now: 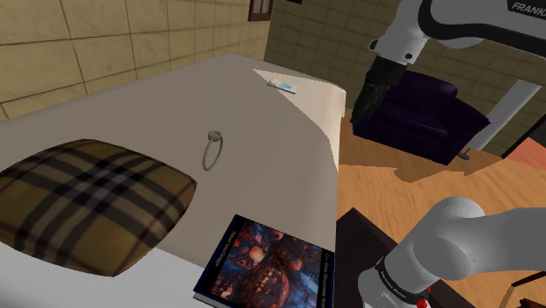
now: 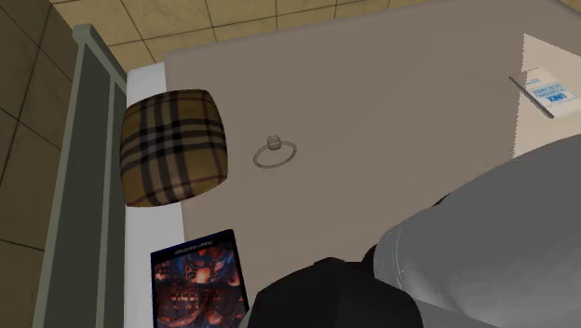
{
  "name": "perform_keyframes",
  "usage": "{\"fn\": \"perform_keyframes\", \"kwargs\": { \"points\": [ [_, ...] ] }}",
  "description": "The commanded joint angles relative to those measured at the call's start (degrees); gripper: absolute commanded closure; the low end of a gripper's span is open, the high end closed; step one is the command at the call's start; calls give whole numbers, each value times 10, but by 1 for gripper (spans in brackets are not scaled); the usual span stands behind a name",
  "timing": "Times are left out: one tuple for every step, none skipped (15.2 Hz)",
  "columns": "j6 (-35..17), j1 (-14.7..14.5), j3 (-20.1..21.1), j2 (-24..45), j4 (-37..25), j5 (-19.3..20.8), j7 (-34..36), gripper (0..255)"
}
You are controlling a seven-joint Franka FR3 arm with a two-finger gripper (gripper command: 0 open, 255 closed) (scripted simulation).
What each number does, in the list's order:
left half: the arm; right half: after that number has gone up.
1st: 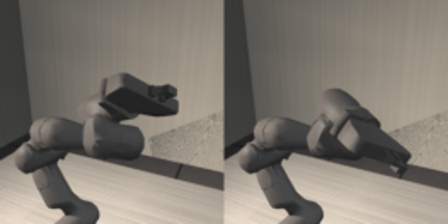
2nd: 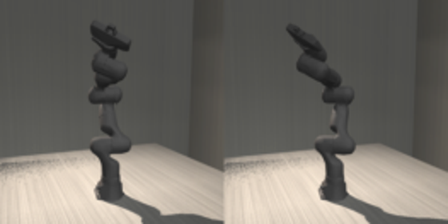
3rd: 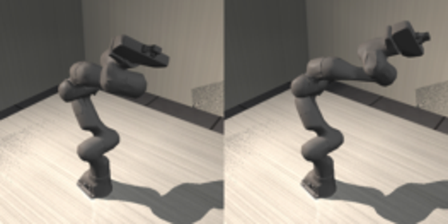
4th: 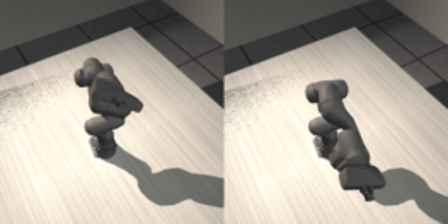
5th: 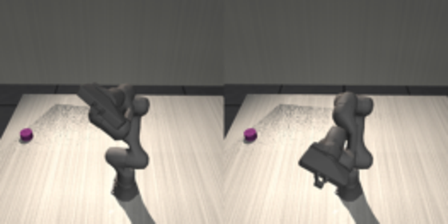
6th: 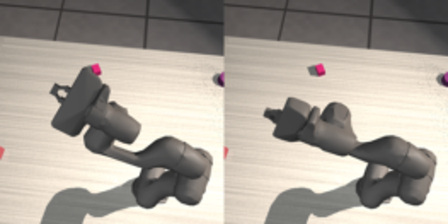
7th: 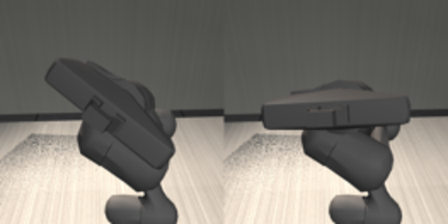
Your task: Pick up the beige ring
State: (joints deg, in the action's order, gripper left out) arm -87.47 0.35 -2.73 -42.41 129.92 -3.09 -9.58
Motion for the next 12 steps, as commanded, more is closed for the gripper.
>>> {"fn": "perform_keyframes", "kwargs": {
  "points": [
    [0, 0, 0, 0, 0, 0, 0, 0],
    [-13, -2, 9, 12, 0, -7, 13, 0],
    [-26, -3, 18, 25, 0, -13, 26, 0],
    [-39, -5, 27, 39, -2, -18, 39, 0],
    [-52, -7, 36, 53, -4, -24, 52, 0],
    [-65, -8, 44, 68, -7, -29, 65, 0],
    [-77, -9, 53, 84, -11, -33, 78, 0],
    [-89, -11, 61, 100, -16, -37, 90, 0],
    [-101, -12, 69, 116, -21, -41, 103, 0],
    [-113, -13, 77, 133, -28, -44, 115, 0],
    [-124, -14, 85, 151, -35, -46, 128, 0],
    [-135, -15, 92, 169, -43, -48, 140, 0]
  ]
}}
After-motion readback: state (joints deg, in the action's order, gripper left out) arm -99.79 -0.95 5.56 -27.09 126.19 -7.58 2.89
